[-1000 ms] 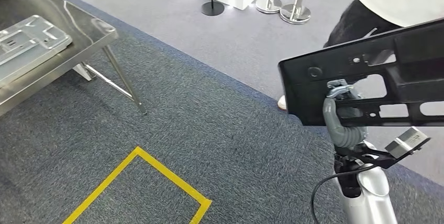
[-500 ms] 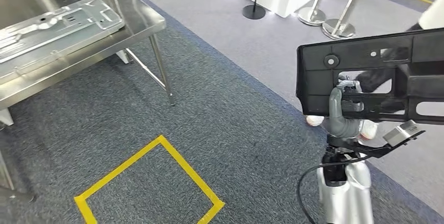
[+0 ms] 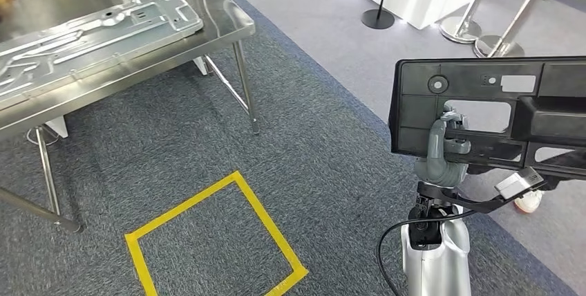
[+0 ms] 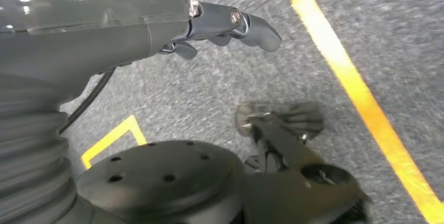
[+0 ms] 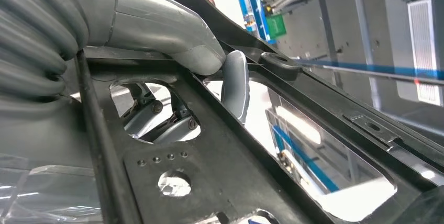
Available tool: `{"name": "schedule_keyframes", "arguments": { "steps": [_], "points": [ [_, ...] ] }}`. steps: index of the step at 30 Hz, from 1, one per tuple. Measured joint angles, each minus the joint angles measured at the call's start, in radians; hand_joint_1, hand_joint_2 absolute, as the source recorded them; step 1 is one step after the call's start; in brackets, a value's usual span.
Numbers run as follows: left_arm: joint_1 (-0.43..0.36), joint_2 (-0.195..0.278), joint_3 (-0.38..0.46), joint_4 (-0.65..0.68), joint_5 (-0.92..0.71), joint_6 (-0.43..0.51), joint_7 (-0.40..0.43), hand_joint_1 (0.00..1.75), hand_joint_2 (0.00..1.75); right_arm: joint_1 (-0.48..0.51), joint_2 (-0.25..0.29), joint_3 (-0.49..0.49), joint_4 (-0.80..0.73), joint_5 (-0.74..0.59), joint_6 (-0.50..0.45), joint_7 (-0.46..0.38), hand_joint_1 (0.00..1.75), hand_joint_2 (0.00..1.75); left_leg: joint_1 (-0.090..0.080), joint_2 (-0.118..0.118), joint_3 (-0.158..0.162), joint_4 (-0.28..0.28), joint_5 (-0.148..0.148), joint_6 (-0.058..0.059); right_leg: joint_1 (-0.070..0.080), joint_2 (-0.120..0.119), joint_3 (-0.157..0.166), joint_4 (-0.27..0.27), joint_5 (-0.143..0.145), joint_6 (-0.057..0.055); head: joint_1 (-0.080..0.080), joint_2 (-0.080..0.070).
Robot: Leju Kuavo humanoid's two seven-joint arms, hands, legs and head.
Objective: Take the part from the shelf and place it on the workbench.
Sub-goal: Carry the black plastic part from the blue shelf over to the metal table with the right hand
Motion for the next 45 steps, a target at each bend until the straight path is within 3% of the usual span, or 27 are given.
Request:
{"name": "schedule_keyframes", "arguments": {
  "steps": [2,3,5,6,8,10,12,14,16,18,20,21,23,25,27,28,29,31,33,34,36,38,39,40,42,43,45],
  "points": [
    [-0.001,0.002,0.0,0.0,0.0,0.0,-0.001,0.0,1.75,0.002,-0.001,0.0,-0.002,0.006,-0.004,0.002,1.75,1.75,-0.013,0.057,0.054,-0.11,0.027,0.011,0.006,-0.02,0.004,0.001,-0.004,0.008,0.0,0.0],
    [-0.002,0.002,0.0,0.0,0.001,-0.001,-0.001,0.0,1.75,0.003,-0.001,0.0,-0.002,0.009,-0.006,0.003,1.75,1.75,-0.019,0.072,0.061,-0.132,0.025,0.016,0.01,-0.032,0.005,0.001,-0.006,0.013,0.0,0.0],
    [-0.002,0.003,0.001,0.0,0.004,-0.001,-0.001,0.0,1.75,-0.003,-0.001,0.005,0.0,0.014,-0.004,0.004,1.75,1.75,-0.02,0.052,0.059,-0.14,0.024,0.025,0.014,-0.057,0.008,-0.001,-0.008,0.024,0.0,0.0],
    [-0.001,0.003,0.002,0.0,0.006,0.0,-0.001,0.0,1.75,-0.012,-0.001,0.01,0.003,0.015,-0.002,0.004,1.75,1.75,-0.019,0.038,0.059,-0.144,0.028,0.031,0.012,-0.055,0.009,0.003,-0.014,0.03,0.0,0.0],
    [0.0,0.003,0.005,0.0,0.009,0.002,0.0,0.0,1.75,-0.038,0.0,0.022,0.013,0.021,0.004,0.004,1.75,1.75,-0.015,0.014,0.06,-0.153,0.036,0.041,0.009,-0.014,-0.014,0.059,-0.055,0.041,0.0,0.0],
    [-0.001,0.003,0.008,0.0,0.011,0.003,0.001,0.0,1.75,-0.059,0.001,0.031,0.029,0.027,0.007,0.004,1.75,1.75,-0.015,-0.011,0.057,-0.154,0.04,0.047,0.008,0.031,-0.076,0.187,-0.119,0.046,0.0,0.0],
    [-0.001,0.002,0.011,0.0,0.011,0.003,0.001,0.0,1.75,-0.072,0.001,0.041,0.048,0.031,0.008,0.005,1.75,1.75,-0.016,-0.04,0.055,-0.152,0.041,0.049,0.009,0.043,-0.125,0.276,-0.139,0.048,0.0,0.0],
    [0.002,0.002,0.013,0.0,0.011,0.003,0.001,0.0,1.75,-0.084,0.001,0.052,0.062,0.032,0.007,0.005,1.75,1.75,-0.016,-0.07,0.055,-0.147,0.041,0.048,0.008,0.052,-0.108,0.222,-0.083,0.046,0.0,0.0],
    [0.001,0.002,0.014,0.0,0.011,0.002,0.0,0.0,1.75,-0.094,0.001,0.059,0.069,0.033,0.007,0.005,1.75,1.75,-0.016,-0.098,0.052,-0.14,0.039,0.043,0.004,0.1,-0.054,0.088,-0.015,0.039,0.0,0.0],
    [0.0,0.002,0.014,0.0,0.011,0.002,-0.001,0.0,1.75,-0.099,0.001,0.065,0.073,0.036,0.007,0.005,1.75,1.75,-0.014,-0.123,0.045,-0.135,0.04,0.032,0.002,0.138,-0.028,0.017,0.006,0.03,0.0,0.0],
    [0.003,0.003,0.014,0.0,0.011,0.002,-0.002,0.0,1.75,-0.102,0.0,0.073,0.076,0.038,0.007,0.005,1.75,1.75,-0.011,-0.144,0.04,-0.137,0.043,0.019,0.004,0.124,-0.026,0.011,0.006,0.019,0.0,0.0],
    [0.005,0.003,0.014,0.0,0.011,0.002,-0.003,0.0,1.75,-0.105,-0.002,0.078,0.077,0.039,0.007,0.005,1.75,1.75,-0.011,-0.138,0.037,-0.134,0.04,0.013,0.004,0.114,-0.022,0.006,0.007,0.013,0.0,0.0],
    [0.006,0.004,0.014,0.0,0.01,0.001,-0.004,0.0,1.75,-0.109,-0.005,0.087,0.078,0.042,0.008,0.005,1.75,1.75,-0.013,-0.098,0.016,-0.086,0.011,0.005,0.0,0.09,-0.013,-0.004,0.01,0.0,-0.001,0.0],
    [0.003,0.004,0.014,0.0,0.01,-0.001,-0.005,0.0,1.75,-0.108,-0.01,0.091,0.079,0.046,0.007,0.005,1.75,1.75,-0.008,-0.055,-0.039,0.033,-0.047,0.0,0.001,0.064,-0.007,-0.006,0.007,-0.007,-0.001,0.0],
    [0.0,0.004,0.014,0.0,0.01,-0.004,-0.006,0.0,1.75,-0.103,-0.014,0.093,0.082,0.048,0.007,0.005,1.75,1.75,-0.002,-0.043,-0.088,0.134,-0.077,-0.005,0.002,0.036,-0.005,-0.006,0.003,-0.009,-0.001,0.0],
    [-0.001,0.004,0.014,0.0,0.01,-0.005,-0.006,0.0,1.75,-0.101,-0.015,0.094,0.084,0.049,0.007,0.005,1.75,1.75,0.0,-0.039,-0.09,0.14,-0.067,-0.006,0.002,0.024,-0.004,-0.006,0.001,-0.008,-0.001,0.0],
    [-0.001,0.004,0.014,0.0,0.01,-0.005,-0.005,0.0,1.75,-0.1,-0.015,0.095,0.084,0.049,0.007,0.005,1.75,1.75,0.002,-0.032,-0.071,0.104,-0.04,-0.005,0.002,0.013,-0.001,-0.006,-0.002,-0.007,-0.001,0.0],
    [0.0,0.005,0.014,0.0,0.01,-0.005,-0.004,0.0,1.75,-0.1,-0.015,0.098,0.085,0.049,0.007,0.005,1.75,1.75,-0.004,0.015,-0.001,-0.028,0.022,0.003,0.005,-0.007,0.008,-0.006,-0.009,-0.001,-0.001,0.0],
    [-0.001,0.005,0.014,0.0,0.01,-0.007,-0.003,0.0,1.75,-0.1,-0.016,0.099,0.085,0.049,0.007,0.005,1.75,1.75,-0.015,0.059,0.045,-0.124,0.039,0.012,0.011,-0.028,0.01,-0.004,-0.014,0.009,-0.001,0.0],
    [-0.002,0.005,0.014,0.0,0.01,-0.008,-0.003,0.0,1.75,-0.1,-0.017,0.1,0.085,0.049,0.006,0.005,1.75,1.75,-0.019,0.061,0.048,-0.137,0.033,0.014,0.015,-0.04,0.009,-0.005,-0.016,0.013,-0.001,0.0],
    [0.0,0.005,0.014,0.0,0.01,-0.011,-0.003,0.0,1.75,-0.102,-0.017,0.102,0.085,0.05,0.006,0.005,1.75,1.75,-0.016,0.036,0.046,-0.145,0.034,0.021,0.015,-0.056,0.012,-0.004,-0.021,0.024,-0.001,0.0],
    [0.004,0.005,0.014,0.0,0.01,-0.013,-0.003,0.0,1.75,-0.104,-0.017,0.104,0.085,0.05,0.006,0.005,1.75,1.75,-0.013,0.015,0.049,-0.154,0.039,0.03,0.01,-0.02,-0.001,0.034,-0.05,0.035,-0.001,0.0],
    [0.004,0.005,0.014,0.0,0.01,-0.014,-0.003,0.0,1.75,-0.104,-0.017,0.104,0.086,0.05,0.006,0.004,1.75,1.75,-0.012,0.007,0.051,-0.157,0.041,0.035,0.008,0.009,-0.025,0.083,-0.077,0.039,-0.001,0.0],
    [0.003,0.005,0.014,0.0,0.01,-0.015,-0.004,0.0,1.75,-0.101,-0.017,0.104,0.087,0.05,0.006,0.004,1.75,1.75,-0.012,-0.001,0.051,-0.157,0.041,0.038,0.009,0.033,-0.061,0.149,-0.107,0.04,-0.001,0.0],
    [0.003,0.006,0.014,0.0,0.01,-0.017,-0.006,0.0,1.75,-0.091,-0.016,0.104,0.089,0.049,0.006,0.004,1.75,1.75,-0.014,-0.017,0.051,-0.156,0.04,0.041,0.009,0.046,-0.134,0.268,-0.141,0.044,0.0,0.0],
    [0.003,0.005,0.014,0.0,0.01,-0.018,-0.006,0.0,1.75,-0.087,-0.016,0.104,0.091,0.049,0.006,0.004,1.75,1.75,-0.014,-0.024,0.052,-0.154,0.038,0.041,0.009,0.047,-0.151,0.284,-0.131,0.045,0.0,0.0],
    [0.004,0.005,0.014,0.0,0.01,-0.019,-0.006,0.0,1.75,-0.084,-0.016,0.103,0.093,0.049,0.006,0.004,1.75,1.75,-0.013,-0.035,0.055,-0.151,0.035,0.037,0.006,0.048,-0.129,0.201,-0.06,0.047,0.0,0.0]
  ]
}}
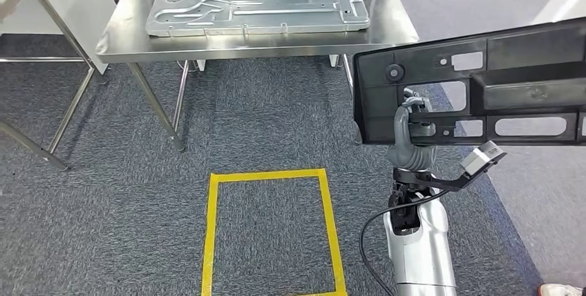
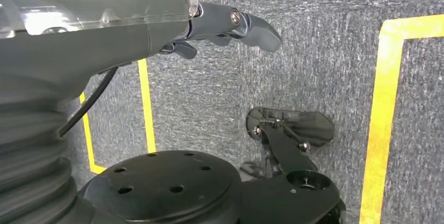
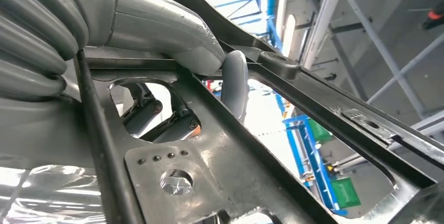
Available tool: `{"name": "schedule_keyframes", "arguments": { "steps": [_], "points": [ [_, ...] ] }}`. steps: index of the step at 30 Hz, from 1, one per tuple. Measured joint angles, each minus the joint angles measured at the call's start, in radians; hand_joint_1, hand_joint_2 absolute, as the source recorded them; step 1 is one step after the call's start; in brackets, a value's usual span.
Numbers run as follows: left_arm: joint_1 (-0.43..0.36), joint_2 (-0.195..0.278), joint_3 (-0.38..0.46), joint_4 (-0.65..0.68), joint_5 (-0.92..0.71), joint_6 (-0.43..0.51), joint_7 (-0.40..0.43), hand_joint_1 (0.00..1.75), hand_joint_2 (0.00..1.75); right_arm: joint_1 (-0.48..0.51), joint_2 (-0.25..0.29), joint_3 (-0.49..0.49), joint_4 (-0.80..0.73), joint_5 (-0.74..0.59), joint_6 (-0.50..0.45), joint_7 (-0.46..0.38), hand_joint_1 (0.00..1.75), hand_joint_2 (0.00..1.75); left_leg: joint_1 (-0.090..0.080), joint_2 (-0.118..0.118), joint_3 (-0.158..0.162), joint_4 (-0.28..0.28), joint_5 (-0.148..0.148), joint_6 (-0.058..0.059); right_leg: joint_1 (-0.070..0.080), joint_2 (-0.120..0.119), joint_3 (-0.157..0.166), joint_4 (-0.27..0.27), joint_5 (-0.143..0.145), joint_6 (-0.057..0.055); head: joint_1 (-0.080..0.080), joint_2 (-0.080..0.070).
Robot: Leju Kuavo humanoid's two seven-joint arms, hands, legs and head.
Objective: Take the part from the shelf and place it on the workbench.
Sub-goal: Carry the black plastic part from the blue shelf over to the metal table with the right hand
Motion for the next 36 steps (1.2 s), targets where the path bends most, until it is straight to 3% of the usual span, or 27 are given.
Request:
{"name": "schedule_keyframes", "arguments": {
  "steps": [2,3,6,8,11,13,14,15,17,19,23,24,26,28,29,30,32,34,36],
  "points": [
    [-0.001,0.0,0.0,0.0,0.0,0.0,0.0,0.0,1.75,0.0,0.0,0.0,0.0,-0.001,0.0,0.0,1.75,1.75,-0.001,-0.009,0.001,0.007,-0.007,-0.009,-0.002,0.01,0.051,-0.129,0.065,-0.004,0.0,0.0],
    [-0.001,0.0,0.0,0.0,0.0,0.0,0.0,0.0,1.75,0.0,0.0,-0.001,0.0,-0.001,0.0,0.0,1.75,1.75,-0.002,-0.012,0.001,0.011,-0.01,-0.014,-0.002,0.014,0.065,-0.166,0.079,-0.01,0.0,0.0],
    [-0.001,0.0,0.0,0.0,0.002,-0.006,0.0,0.0,1.75,0.002,-0.002,-0.003,0.0,-0.003,0.002,-0.001,1.75,1.75,-0.001,-0.016,0.0,0.014,-0.016,-0.03,0.003,0.015,0.071,-0.183,0.083,-0.035,0.0,0.0],
    [-0.001,0.0,0.0,0.0,0.003,-0.02,-0.004,0.0,1.75,0.001,-0.007,-0.004,0.0,-0.003,0.005,-0.004,1.75,1.75,0.002,-0.011,-0.011,0.043,-0.036,-0.038,0.001,0.013,0.077,-0.189,0.083,-0.049,0.0,0.0],
    [0.0,0.001,0.0,0.0,-0.003,-0.037,-0.013,0.0,1.75,0.003,-0.009,-0.004,0.0,-0.004,0.007,-0.006,1.75,1.75,0.01,-0.004,-0.094,0.221,-0.115,-0.045,0.002,0.011,0.085,-0.192,0.076,-0.063,0.0,0.0],
    [0.0,0.001,0.0,0.0,-0.006,-0.038,-0.015,0.0,1.75,0.006,-0.009,-0.004,0.0,-0.004,0.007,-0.006,1.75,1.75,0.012,-0.004,-0.137,0.304,-0.131,-0.044,0.005,0.01,0.09,-0.191,0.073,-0.064,0.0,0.0],
    [0.0,0.001,0.0,0.0,-0.006,-0.039,-0.015,0.0,1.75,0.006,-0.009,-0.004,0.0,-0.004,0.007,-0.006,1.75,1.75,0.011,-0.004,-0.132,0.29,-0.111,-0.04,0.006,0.01,0.094,-0.191,0.07,-0.064,0.0,0.0],
    [0.0,0.001,0.0,0.0,-0.006,-0.039,-0.015,0.0,1.75,0.006,-0.009,-0.004,0.0,-0.004,0.007,-0.006,1.75,1.75,0.01,-0.003,-0.107,0.238,-0.077,-0.034,0.006,0.01,0.099,-0.191,0.067,-0.064,0.0,0.0],
    [-0.001,0.002,0.0,0.0,-0.006,-0.039,-0.014,0.0,1.75,0.004,-0.009,-0.003,0.0,-0.004,0.007,-0.006,1.75,1.75,-0.001,0.013,-0.037,0.095,-0.02,-0.016,0.008,0.01,0.109,-0.192,0.06,-0.059,0.0,0.0],
    [-0.003,0.003,0.0,0.0,-0.006,-0.039,-0.014,0.0,1.75,0.003,-0.009,-0.002,0.0,-0.004,0.007,-0.007,1.75,1.75,-0.012,0.029,0.004,0.013,-0.014,-0.007,0.009,0.006,0.116,-0.194,0.058,-0.049,0.0,0.0],
    [0.002,0.003,0.0,0.0,-0.006,-0.039,-0.016,0.0,1.75,-0.007,-0.009,-0.001,0.007,-0.004,0.008,-0.01,1.75,1.75,-0.01,0.021,0.039,-0.024,-0.021,0.005,0.009,-0.005,0.113,-0.161,0.057,-0.024,0.0,0.0],
    [0.002,0.003,0.0,0.0,-0.006,-0.04,-0.016,0.0,1.75,-0.012,-0.009,0.0,0.008,-0.004,0.007,-0.011,1.75,1.75,-0.009,0.019,0.05,-0.029,-0.022,0.008,0.009,-0.004,0.094,-0.126,0.04,-0.02,0.0,0.0],
    [0.002,0.003,0.0,0.0,-0.006,-0.041,-0.017,0.0,1.75,-0.016,-0.009,0.0,0.01,-0.004,0.007,-0.015,1.75,1.75,-0.01,0.017,0.062,-0.033,-0.031,0.013,0.008,-0.001,0.021,-0.014,-0.007,-0.013,0.0,0.0],
    [0.004,0.003,0.0,0.0,-0.007,-0.045,-0.018,0.0,1.75,-0.01,-0.009,0.0,0.014,-0.004,0.007,-0.016,1.75,1.75,-0.01,0.013,0.076,-0.033,-0.047,0.013,0.006,0.0,-0.051,0.071,-0.022,-0.006,0.0,0.0],
    [0.006,0.003,0.0,0.0,-0.007,-0.046,-0.019,0.0,1.75,-0.007,-0.009,0.0,0.015,-0.004,0.006,-0.016,1.75,1.75,-0.01,0.011,0.088,-0.033,-0.056,0.011,0.003,0.0,-0.063,0.066,-0.005,-0.001,0.0,0.0],
    [0.008,0.003,0.0,0.0,-0.008,-0.048,-0.02,0.0,1.75,-0.004,-0.009,-0.001,0.016,-0.004,0.006,-0.017,1.75,1.75,-0.01,0.01,0.103,-0.032,-0.068,0.008,-0.002,0.0,-0.057,0.024,0.028,0.005,0.0,0.0],
    [0.01,0.003,0.0,0.0,-0.008,-0.049,-0.021,0.0,1.75,0.0,-0.009,-0.001,0.017,-0.004,0.006,-0.019,1.75,1.75,-0.009,0.009,0.134,-0.031,-0.095,0.0,-0.009,-0.001,-0.019,-0.105,0.11,0.01,0.0,0.0],
    [0.007,0.003,0.0,0.0,-0.009,-0.05,-0.022,0.0,1.75,0.005,-0.009,-0.002,0.018,-0.004,0.006,-0.02,1.75,1.75,-0.01,0.01,0.152,-0.033,-0.119,-0.013,-0.004,-0.001,0.003,-0.174,0.142,-0.008,0.0,0.0],
    [0.005,0.003,-0.001,0.0,-0.009,-0.05,-0.023,0.0,1.75,0.01,-0.01,-0.003,0.016,-0.004,0.005,-0.021,1.75,1.75,-0.008,0.009,0.162,-0.02,-0.123,-0.025,0.003,0.002,0.015,-0.179,0.124,-0.034,0.001,0.0]
  ]
}}
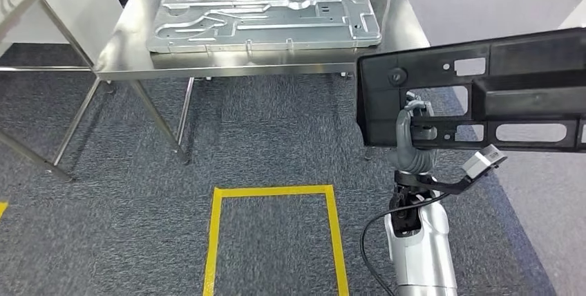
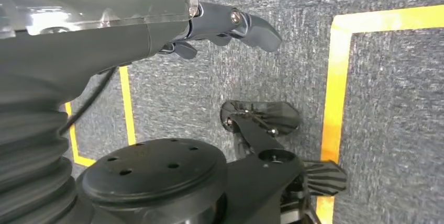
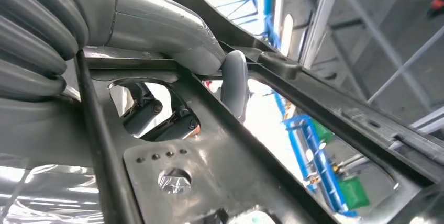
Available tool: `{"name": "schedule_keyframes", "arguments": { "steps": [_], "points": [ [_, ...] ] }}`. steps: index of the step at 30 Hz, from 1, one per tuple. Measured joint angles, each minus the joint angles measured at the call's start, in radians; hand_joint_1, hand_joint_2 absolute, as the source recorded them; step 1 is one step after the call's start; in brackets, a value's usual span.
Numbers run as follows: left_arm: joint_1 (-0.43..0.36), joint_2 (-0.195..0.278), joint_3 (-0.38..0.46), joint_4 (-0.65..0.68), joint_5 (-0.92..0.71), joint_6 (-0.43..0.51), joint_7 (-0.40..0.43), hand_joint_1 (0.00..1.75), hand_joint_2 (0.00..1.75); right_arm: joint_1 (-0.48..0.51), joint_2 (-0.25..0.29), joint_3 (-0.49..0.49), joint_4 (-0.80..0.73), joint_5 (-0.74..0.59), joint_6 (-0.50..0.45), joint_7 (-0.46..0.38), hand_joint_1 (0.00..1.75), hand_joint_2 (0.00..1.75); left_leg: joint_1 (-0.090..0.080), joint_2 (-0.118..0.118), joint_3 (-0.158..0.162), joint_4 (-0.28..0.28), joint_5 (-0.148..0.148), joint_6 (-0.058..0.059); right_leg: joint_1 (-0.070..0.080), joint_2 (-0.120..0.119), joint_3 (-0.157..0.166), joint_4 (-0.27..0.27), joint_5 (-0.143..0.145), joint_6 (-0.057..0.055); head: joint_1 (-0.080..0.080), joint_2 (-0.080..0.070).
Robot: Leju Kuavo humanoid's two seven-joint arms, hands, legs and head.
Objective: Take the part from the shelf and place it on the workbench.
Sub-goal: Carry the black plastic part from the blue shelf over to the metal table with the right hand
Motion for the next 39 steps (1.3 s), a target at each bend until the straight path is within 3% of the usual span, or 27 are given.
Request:
{"name": "schedule_keyframes", "arguments": {
  "steps": [2,4,5,7,8,9,10,13,14,15,17,18,19,20,21,23,24,25,26,28,29,30,32,33,37,38,39],
  "points": [
    [-0.001,0.0,0.0,0.0,0.0,0.0,0.0,0.0,1.75,0.001,-0.005,-0.001,-0.005,0.0,0.0,-0.001,1.75,1.75,0.004,-0.001,-0.027,0.078,0.03,-0.009,-0.003,0.005,0.031,-0.005,-0.02,-0.014,0.0,0.0],
    [-0.001,-0.001,0.0,0.0,-0.001,0.0,0.0,0.0,1.75,0.002,-0.011,-0.002,-0.008,0.0,-0.001,-0.002,1.75,1.75,0.009,0.0,-0.118,0.217,0.056,-0.015,-0.005,0.008,0.072,-0.008,-0.05,-0.022,-0.001,0.0],
    [0.0,-0.001,0.0,0.0,-0.001,-0.001,0.0,0.0,1.75,0.004,-0.013,-0.002,-0.009,0.0,-0.001,-0.002,1.75,1.75,0.011,0.0,-0.174,0.282,0.044,-0.016,-0.005,0.009,0.094,-0.009,-0.067,-0.023,-0.001,0.0],
    [0.004,-0.001,0.0,0.0,-0.001,-0.001,0.0,0.0,1.75,0.009,-0.014,-0.002,-0.009,0.001,-0.001,-0.002,1.75,1.75,0.014,0.0,-0.27,0.344,-0.032,-0.016,-0.006,0.013,0.143,-0.013,-0.104,-0.024,-0.001,0.0],
    [0.005,-0.001,0.0,0.0,-0.001,-0.001,0.0,0.0,1.75,0.01,-0.014,-0.002,-0.009,0.001,-0.001,-0.002,1.75,1.75,0.015,0.0,-0.301,0.335,-0.07,-0.014,-0.007,0.016,0.169,-0.016,-0.123,-0.023,-0.001,0.0],
    [0.006,-0.001,0.0,0.0,-0.001,-0.002,-0.001,0.0,1.75,0.011,-0.014,-0.002,-0.009,0.001,-0.001,-0.002,1.75,1.75,0.014,0.0,-0.321,0.303,-0.083,-0.011,-0.009,0.018,0.198,-0.018,-0.143,-0.021,-0.001,0.0],
    [0.006,-0.001,0.0,0.0,-0.002,-0.002,-0.001,0.0,1.75,0.011,-0.014,-0.002,-0.009,0.001,-0.001,-0.002,1.75,1.75,0.012,0.001,-0.332,0.251,-0.056,-0.006,-0.01,0.019,0.226,-0.022,-0.164,-0.019,-0.001,0.0],
    [0.009,0.0,0.0,0.0,-0.004,-0.003,-0.003,0.0,1.75,0.015,-0.015,-0.002,-0.008,0.001,0.0,-0.002,1.75,1.75,0.001,0.011,-0.333,0.08,0.21,0.009,-0.012,0.024,0.295,-0.044,-0.218,-0.005,-0.001,0.0],
    [0.009,0.001,-0.001,0.0,-0.005,-0.003,-0.003,0.0,1.75,0.017,-0.015,-0.003,-0.008,0.001,0.0,-0.002,1.75,1.75,-0.002,0.012,-0.327,0.054,0.26,0.01,-0.011,0.025,0.314,-0.055,-0.225,0.003,-0.001,0.0],
    [0.007,0.001,-0.001,0.0,-0.006,-0.003,-0.003,0.0,1.75,0.018,-0.015,-0.003,-0.009,0.001,0.0,-0.002,1.75,1.75,-0.003,0.01,-0.315,0.048,0.259,0.01,-0.01,0.026,0.323,-0.054,-0.216,0.012,-0.001,0.0],
    [0.003,0.0,-0.001,-0.001,-0.008,-0.001,-0.004,0.0,1.75,0.013,-0.016,-0.004,-0.011,0.001,0.0,-0.001,1.75,1.75,-0.002,0.005,-0.273,0.025,0.237,0.017,-0.012,0.022,0.297,0.02,-0.16,0.023,0.0,0.0],
    [0.003,-0.002,-0.001,-0.001,-0.008,-0.001,-0.005,0.0,1.75,0.01,-0.016,-0.004,-0.012,0.001,0.0,-0.002,1.75,1.75,-0.003,0.004,-0.248,0.012,0.225,0.023,-0.012,0.019,0.255,0.091,-0.129,0.026,0.001,0.0],
    [0.003,-0.002,-0.001,-0.002,-0.008,0.0,-0.006,0.0,1.75,0.009,-0.016,-0.004,-0.012,0.002,0.0,-0.002,1.75,1.75,-0.003,0.002,-0.221,0.0,0.213,0.027,-0.011,0.017,0.203,0.162,-0.12,0.026,0.001,0.0],
    [0.003,-0.003,-0.001,-0.002,-0.006,0.001,-0.009,0.0,1.75,0.009,-0.016,-0.004,-0.012,0.003,-0.001,-0.003,1.75,1.75,-0.005,0.001,-0.195,-0.008,0.199,0.03,-0.007,0.015,0.149,0.216,-0.136,0.025,0.001,0.0],
    [0.003,-0.003,-0.001,-0.002,-0.004,0.001,-0.012,0.0,1.75,0.01,-0.016,-0.004,-0.011,0.004,-0.001,-0.003,1.75,1.75,-0.006,-0.001,-0.169,-0.014,0.183,0.031,-0.003,0.014,0.1,0.244,-0.179,0.024,0.001,0.0],
    [0.003,-0.002,-0.001,-0.002,0.002,0.002,-0.018,0.0,1.75,0.011,-0.015,-0.004,-0.01,0.005,-0.001,-0.003,1.75,1.75,-0.009,-0.009,-0.116,-0.02,0.147,0.032,0.001,0.013,0.026,0.24,-0.284,0.026,0.001,0.0],
    [0.003,-0.002,0.0,-0.002,0.003,0.002,-0.02,0.0,1.75,0.011,-0.015,-0.004,-0.009,0.006,-0.001,-0.003,1.75,1.75,-0.011,-0.013,-0.089,-0.021,0.127,0.032,0.001,0.014,0.001,0.213,-0.309,0.026,0.001,0.0],
    [0.004,-0.002,0.0,-0.002,0.004,0.002,-0.022,0.0,1.75,0.012,-0.015,-0.004,-0.009,0.006,-0.001,-0.003,1.75,1.75,-0.013,-0.016,-0.061,-0.021,0.105,0.033,0.003,0.014,-0.018,0.171,-0.291,0.024,0.001,0.0],
    [0.005,-0.002,0.0,-0.002,0.005,0.003,-0.023,0.0,1.75,0.013,-0.015,-0.004,-0.009,0.007,-0.002,-0.004,1.75,1.75,-0.014,-0.019,-0.038,-0.021,0.083,0.033,0.004,0.016,-0.032,0.114,-0.214,0.02,0.001,0.0],
    [0.004,-0.003,0.0,-0.001,0.008,0.006,-0.023,0.0,1.75,0.017,-0.015,-0.005,-0.006,0.01,-0.003,-0.004,1.75,1.75,-0.018,-0.026,-0.001,-0.013,0.039,0.029,0.011,0.022,-0.052,0.011,-0.013,0.009,0.002,0.0],
    [0.003,-0.003,0.0,-0.001,0.009,0.008,-0.023,0.0,1.75,0.017,-0.015,-0.005,-0.004,0.011,-0.004,-0.004,1.75,1.75,-0.02,-0.029,0.015,-0.01,0.023,0.027,0.014,0.025,-0.052,-0.018,0.061,0.003,0.002,0.0],
    [0.0,-0.003,0.001,-0.001,0.01,0.011,-0.023,0.0,1.75,0.015,-0.015,-0.005,-0.003,0.013,-0.004,-0.003,1.75,1.75,-0.021,-0.033,0.026,0.001,0.018,0.024,0.016,0.027,-0.047,-0.03,0.086,-0.005,0.003,0.0],
    [0.0,-0.002,0.001,-0.001,0.01,0.017,-0.023,0.0,1.75,-0.002,-0.016,-0.002,-0.001,0.016,-0.003,-0.002,1.75,1.75,-0.022,-0.032,0.034,0.032,0.021,0.017,0.012,0.027,-0.019,-0.037,0.09,-0.023,0.003,0.0],
    [-0.001,-0.002,0.001,-0.001,0.01,0.019,-0.023,0.0,1.75,-0.014,-0.017,0.0,0.0,0.018,-0.002,-0.002,1.75,1.75,-0.021,-0.029,0.022,0.063,0.016,0.011,0.009,0.026,-0.008,-0.041,0.087,-0.03,0.003,0.0],
    [-0.005,-0.002,0.001,-0.001,0.009,0.023,-0.023,0.0,1.75,-0.037,-0.018,0.006,0.0,0.021,0.0,-0.002,1.75,1.75,0.002,-0.018,-0.084,0.242,-0.12,-0.012,0.009,0.025,-0.005,-0.041,0.077,-0.038,0.002,0.0],
    [-0.004,-0.002,0.001,-0.001,0.009,0.025,-0.023,0.0,1.75,-0.037,-0.018,0.006,0.001,0.02,0.0,-0.001,1.75,1.75,0.008,-0.017,-0.103,0.262,-0.13,-0.017,0.008,0.025,-0.005,-0.04,0.075,-0.037,0.002,0.0],
    [-0.003,-0.003,0.001,-0.001,0.009,0.026,-0.023,0.0,1.75,-0.037,-0.018,0.006,0.002,0.02,0.0,0.0,1.75,1.75,0.013,-0.016,-0.107,0.251,-0.114,-0.021,0.007,0.025,-0.004,-0.039,0.072,-0.035,0.002,0.0]
  ]
}}
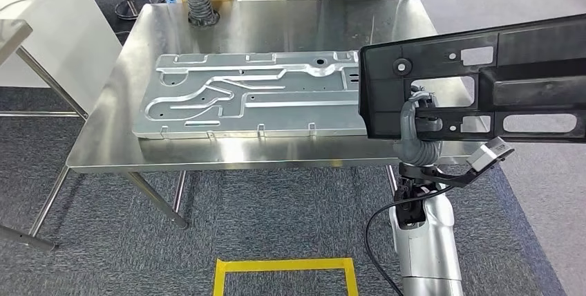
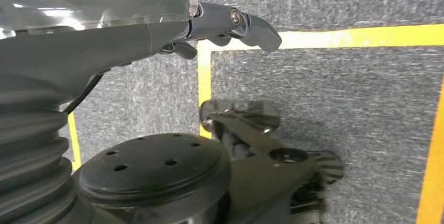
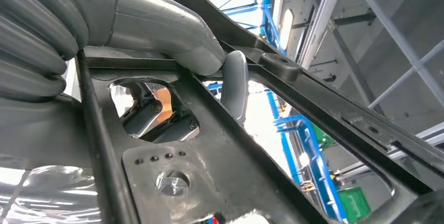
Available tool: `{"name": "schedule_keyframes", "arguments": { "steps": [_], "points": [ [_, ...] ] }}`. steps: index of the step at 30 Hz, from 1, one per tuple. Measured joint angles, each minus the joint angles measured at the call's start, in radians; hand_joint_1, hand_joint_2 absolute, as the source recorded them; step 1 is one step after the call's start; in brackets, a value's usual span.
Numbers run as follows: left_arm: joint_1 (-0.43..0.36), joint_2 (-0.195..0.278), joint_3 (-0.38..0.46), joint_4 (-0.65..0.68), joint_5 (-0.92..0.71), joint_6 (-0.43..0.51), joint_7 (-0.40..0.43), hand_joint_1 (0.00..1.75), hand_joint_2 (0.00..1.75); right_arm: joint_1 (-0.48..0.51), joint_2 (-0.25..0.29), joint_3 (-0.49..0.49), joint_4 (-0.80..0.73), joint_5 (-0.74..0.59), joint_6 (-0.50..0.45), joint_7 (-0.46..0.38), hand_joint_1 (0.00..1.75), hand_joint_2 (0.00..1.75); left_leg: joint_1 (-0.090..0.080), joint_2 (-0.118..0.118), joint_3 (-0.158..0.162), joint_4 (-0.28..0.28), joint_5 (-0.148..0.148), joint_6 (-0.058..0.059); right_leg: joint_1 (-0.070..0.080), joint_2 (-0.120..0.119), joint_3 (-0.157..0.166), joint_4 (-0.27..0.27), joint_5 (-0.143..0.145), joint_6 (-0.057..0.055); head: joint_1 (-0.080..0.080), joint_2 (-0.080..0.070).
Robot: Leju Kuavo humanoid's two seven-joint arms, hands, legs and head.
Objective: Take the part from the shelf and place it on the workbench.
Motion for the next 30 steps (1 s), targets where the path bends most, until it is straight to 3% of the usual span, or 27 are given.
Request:
{"name": "schedule_keyframes", "arguments": {
  "steps": [3,5,8,10,12,14,15,16,19,20,24,26,28,29,30],
  "points": [
    [0.001,0.0,0.0,0.0,0.0,0.005,0.0,0.0,1.75,-0.005,0.0,0.001,0.002,-0.003,0.002,0.0,1.75,1.75,0.008,0.011,0.047,-0.176,0.121,-0.003,-0.004,-0.002,0.006,0.006,-0.005,0.009,0.0,0.0],
    [-0.002,-0.001,0.0,0.0,0.002,0.006,0.0,0.0,1.75,-0.01,0.0,0.002,0.005,-0.006,0.007,-0.001,1.75,1.75,0.004,0.019,0.059,-0.246,0.149,0.001,-0.004,-0.004,0.001,0.008,-0.001,0.021,0.0,0.0],
    [0.0,-0.003,0.0,0.0,0.004,0.009,0.0,0.0,1.75,-0.016,0.0,0.004,0.013,-0.008,0.012,-0.002,1.75,1.75,0.0,0.018,0.052,-0.254,0.172,0.016,-0.006,-0.005,-0.004,0.004,0.007,0.041,0.0,0.0],
    [0.001,-0.003,0.0,0.0,0.006,0.009,0.0,0.0,1.75,-0.021,0.0,0.005,0.016,-0.008,0.012,-0.003,1.75,1.75,0.002,0.019,0.054,-0.265,0.189,0.028,-0.007,-0.008,-0.026,0.05,-0.028,0.05,0.0,0.0],
    [0.001,-0.004,0.0,0.0,0.006,0.009,0.0,0.0,1.75,-0.022,0.0,0.006,0.019,-0.008,0.012,-0.002,1.75,1.75,-0.001,0.02,0.052,-0.269,0.196,0.036,-0.007,-0.012,-0.081,0.177,-0.101,0.055,0.0,0.0],
    [0.003,-0.005,0.0,0.0,0.005,0.009,0.0,0.0,1.75,-0.017,0.0,0.007,0.023,-0.008,0.009,-0.001,1.75,1.75,-0.005,0.02,0.05,-0.268,0.196,0.038,-0.007,-0.013,-0.127,0.288,-0.143,0.059,0.0,0.0],
    [0.004,-0.005,0.0,0.0,0.004,0.009,0.001,0.0,1.75,-0.013,0.0,0.007,0.023,-0.008,0.006,-0.001,1.75,1.75,-0.006,0.019,0.051,-0.268,0.195,0.038,-0.007,-0.013,-0.126,0.292,-0.137,0.06,0.0,0.0],
    [0.004,-0.005,0.0,0.0,0.003,0.009,0.001,0.0,1.75,-0.01,0.0,0.007,0.023,-0.008,0.003,0.0,1.75,1.75,-0.006,0.018,0.052,-0.267,0.192,0.037,-0.007,-0.013,-0.105,0.255,-0.115,0.06,0.0,0.0],
    [0.003,-0.005,0.0,0.0,-0.001,0.007,0.002,0.0,1.75,-0.007,0.0,0.006,0.018,-0.008,-0.002,0.001,1.75,1.75,-0.01,0.015,0.055,-0.255,0.175,0.027,-0.006,-0.009,-0.001,0.065,-0.048,0.053,0.0,0.0],
    [0.003,-0.006,0.0,0.0,-0.003,0.006,0.003,0.0,1.75,-0.004,0.0,0.006,0.014,-0.008,-0.003,0.001,1.75,1.75,-0.012,0.014,0.054,-0.252,0.17,0.022,-0.003,-0.008,0.014,0.036,-0.045,0.046,0.0,0.0],
    [0.001,-0.007,0.0,0.0,-0.008,0.002,0.007,0.0,1.75,0.015,0.0,-0.002,-0.001,-0.014,-0.005,0.001,1.75,1.75,-0.009,0.013,0.056,-0.24,0.146,0.002,-0.002,-0.008,0.025,0.023,-0.056,0.017,0.0,0.0],
    [0.0,-0.007,0.0,0.0,-0.009,-0.001,0.009,0.0,1.75,0.018,0.0,-0.004,-0.007,-0.015,-0.005,0.001,1.75,1.75,-0.003,0.014,0.018,-0.155,0.103,-0.008,-0.006,-0.009,0.035,0.018,-0.06,0.006,0.0,0.0],
    [0.0,-0.007,0.0,0.0,-0.009,-0.007,0.013,0.0,1.75,0.021,0.0,-0.005,-0.009,-0.015,-0.005,0.001,1.75,1.75,0.004,0.014,-0.064,-0.007,0.052,-0.016,-0.006,-0.009,0.039,0.018,-0.064,0.002,0.0,0.0],
    [0.001,-0.007,0.0,0.0,-0.009,-0.01,0.014,0.0,1.75,0.022,0.0,-0.006,-0.009,-0.015,-0.005,0.001,1.75,1.75,0.007,0.014,-0.098,0.045,0.044,-0.019,-0.006,-0.009,0.04,0.018,-0.066,0.001,0.0,0.0],
    [0.002,-0.007,0.0,0.0,-0.009,-0.012,0.014,0.0,1.75,0.023,0.0,-0.006,-0.009,-0.015,-0.005,0.002,1.75,1.75,0.01,0.014,-0.117,0.062,0.056,-0.02,-0.006,-0.009,0.041,0.019,-0.068,0.002,0.0,0.0]
  ]
}}
